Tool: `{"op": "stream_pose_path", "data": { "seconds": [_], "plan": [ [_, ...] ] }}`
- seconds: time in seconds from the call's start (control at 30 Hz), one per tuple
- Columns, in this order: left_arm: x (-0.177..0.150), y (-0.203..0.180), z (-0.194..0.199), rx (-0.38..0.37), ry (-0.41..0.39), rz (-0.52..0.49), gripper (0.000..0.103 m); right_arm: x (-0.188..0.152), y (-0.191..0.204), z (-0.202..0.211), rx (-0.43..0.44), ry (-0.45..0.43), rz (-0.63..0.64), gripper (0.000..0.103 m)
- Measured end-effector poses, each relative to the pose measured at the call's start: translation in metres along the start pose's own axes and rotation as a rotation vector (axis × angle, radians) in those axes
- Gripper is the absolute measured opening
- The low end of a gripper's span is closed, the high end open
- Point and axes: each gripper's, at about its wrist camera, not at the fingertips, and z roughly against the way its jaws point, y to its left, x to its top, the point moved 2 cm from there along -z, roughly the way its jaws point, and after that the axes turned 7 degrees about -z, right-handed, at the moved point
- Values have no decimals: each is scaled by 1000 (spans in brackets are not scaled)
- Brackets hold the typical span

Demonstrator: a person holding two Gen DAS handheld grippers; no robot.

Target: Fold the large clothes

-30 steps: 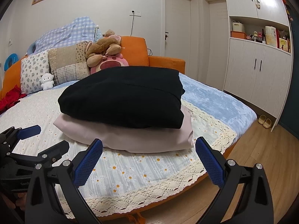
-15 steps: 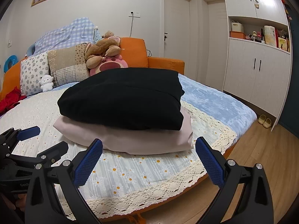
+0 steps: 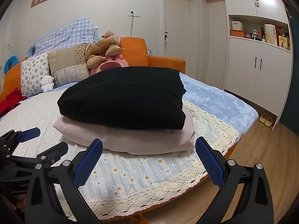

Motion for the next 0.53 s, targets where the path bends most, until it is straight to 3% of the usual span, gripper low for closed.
{"op": "stream_pose_path", "data": {
  "seconds": [0.53],
  "plan": [
    [1, -8, 2, 12, -5, -21, 100, 2, -3, 3, -8, -12, -7, 98]
  ]
}}
